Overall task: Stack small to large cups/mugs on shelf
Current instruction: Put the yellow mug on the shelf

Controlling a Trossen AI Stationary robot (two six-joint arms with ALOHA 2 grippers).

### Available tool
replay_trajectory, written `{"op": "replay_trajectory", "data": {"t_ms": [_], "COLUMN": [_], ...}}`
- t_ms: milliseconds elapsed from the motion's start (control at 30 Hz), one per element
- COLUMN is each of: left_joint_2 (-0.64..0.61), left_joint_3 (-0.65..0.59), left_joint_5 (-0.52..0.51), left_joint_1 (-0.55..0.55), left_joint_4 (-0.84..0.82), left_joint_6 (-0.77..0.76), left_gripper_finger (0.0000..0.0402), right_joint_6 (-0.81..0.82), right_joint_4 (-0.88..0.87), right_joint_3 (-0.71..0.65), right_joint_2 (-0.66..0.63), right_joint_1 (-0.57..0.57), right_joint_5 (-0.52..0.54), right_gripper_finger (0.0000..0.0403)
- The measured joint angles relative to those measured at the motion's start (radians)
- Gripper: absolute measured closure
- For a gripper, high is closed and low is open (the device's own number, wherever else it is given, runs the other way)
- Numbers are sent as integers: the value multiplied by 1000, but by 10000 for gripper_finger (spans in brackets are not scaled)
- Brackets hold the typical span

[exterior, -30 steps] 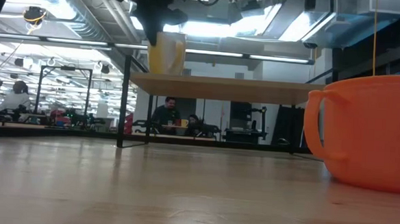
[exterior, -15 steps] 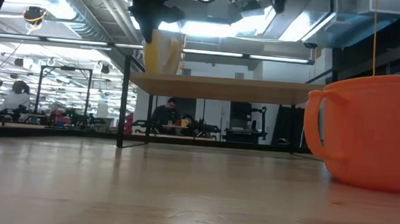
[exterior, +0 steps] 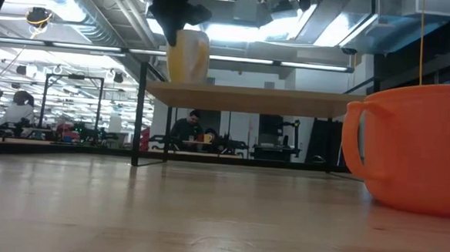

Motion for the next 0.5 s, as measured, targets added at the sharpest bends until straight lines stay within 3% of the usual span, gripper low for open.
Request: {"op": "replay_trajectory", "data": {"t_ms": [500], "left_joint_2": [-1], "left_joint_3": [0], "left_joint_5": [-1], "left_joint_1": [37], "left_joint_4": [7], "left_joint_6": [-28], "left_gripper_finger": [372], "right_joint_6": [42], "right_joint_4": [4], "right_joint_3": [0], "right_joint_2": [0], "right_joint_1": [1], "right_joint_5": [0], "right_gripper_finger": [389]}}
